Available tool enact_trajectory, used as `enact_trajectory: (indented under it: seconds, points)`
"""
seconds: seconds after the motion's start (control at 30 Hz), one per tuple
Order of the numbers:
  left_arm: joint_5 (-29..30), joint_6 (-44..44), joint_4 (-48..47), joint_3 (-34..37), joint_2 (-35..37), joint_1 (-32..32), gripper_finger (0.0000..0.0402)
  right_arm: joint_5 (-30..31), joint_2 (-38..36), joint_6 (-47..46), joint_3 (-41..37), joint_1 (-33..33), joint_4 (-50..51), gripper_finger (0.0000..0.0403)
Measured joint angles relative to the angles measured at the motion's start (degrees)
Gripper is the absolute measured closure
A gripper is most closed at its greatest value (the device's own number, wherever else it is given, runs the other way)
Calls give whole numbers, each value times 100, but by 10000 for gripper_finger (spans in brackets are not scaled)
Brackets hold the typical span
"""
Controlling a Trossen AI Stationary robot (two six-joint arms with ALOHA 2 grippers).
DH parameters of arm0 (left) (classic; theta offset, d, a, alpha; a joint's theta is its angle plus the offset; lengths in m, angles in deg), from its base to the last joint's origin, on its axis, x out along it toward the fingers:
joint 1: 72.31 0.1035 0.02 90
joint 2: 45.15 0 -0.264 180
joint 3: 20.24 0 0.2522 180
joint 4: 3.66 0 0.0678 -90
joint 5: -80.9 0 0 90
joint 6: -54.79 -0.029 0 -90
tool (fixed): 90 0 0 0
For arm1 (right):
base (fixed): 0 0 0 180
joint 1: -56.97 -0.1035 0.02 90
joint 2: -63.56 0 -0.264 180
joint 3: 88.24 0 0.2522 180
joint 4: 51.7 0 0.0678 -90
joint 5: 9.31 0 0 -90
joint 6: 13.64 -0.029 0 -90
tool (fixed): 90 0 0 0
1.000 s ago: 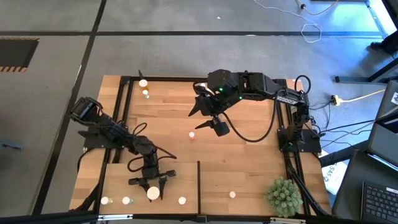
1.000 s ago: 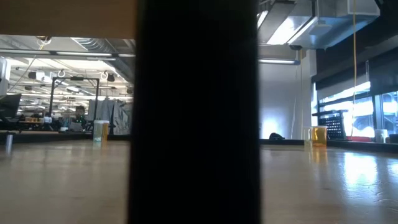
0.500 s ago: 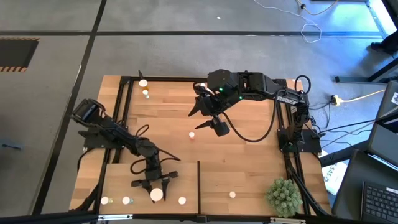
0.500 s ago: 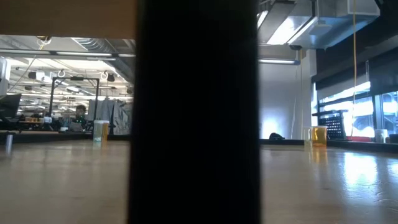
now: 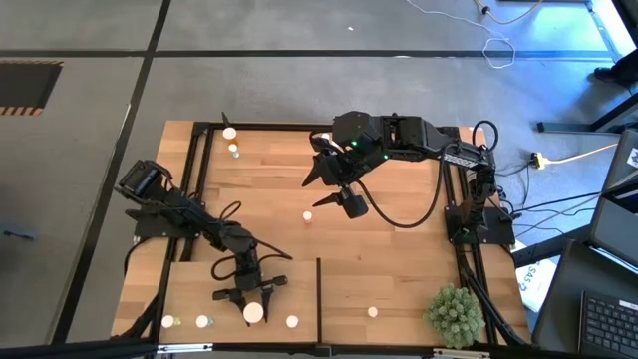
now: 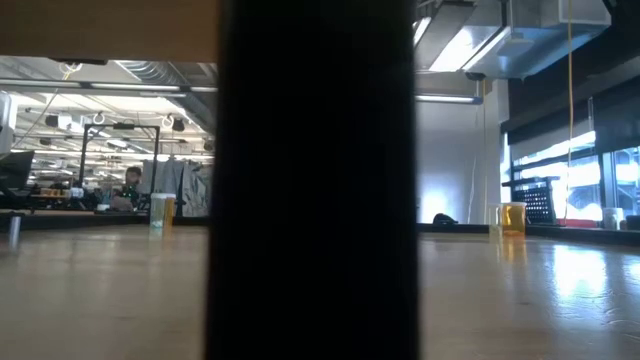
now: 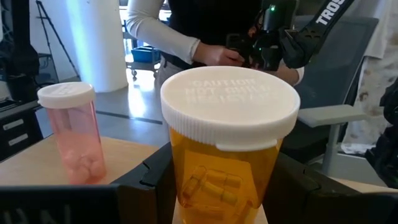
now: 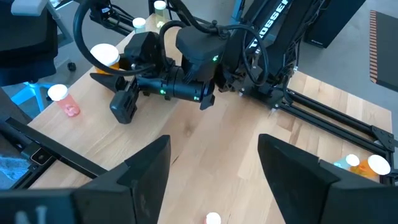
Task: Pick and place medicine bottles onto shelf by color
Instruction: Put the middle orange pill bottle on the shelf
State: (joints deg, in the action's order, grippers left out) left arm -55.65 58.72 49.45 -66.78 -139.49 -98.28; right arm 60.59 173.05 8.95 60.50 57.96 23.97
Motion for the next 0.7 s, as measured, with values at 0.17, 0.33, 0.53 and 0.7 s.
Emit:
enact_trajectory:
  seconds: [0.17, 0.33, 0.53, 0.7]
  points:
    - [112, -2, 0, 0, 0, -95, 234, 0, 0, 0, 0, 0, 0, 157]
    - [447, -4, 2, 0, 0, -185, 234, 0, 0, 0, 0, 0, 0, 157]
    - [555, 0, -26, 0, 0, -237, 234, 0, 0, 0, 0, 0, 0, 157]
    - [548, 39, -95, 0, 0, -200, 234, 1, 0, 0, 0, 0, 0, 157]
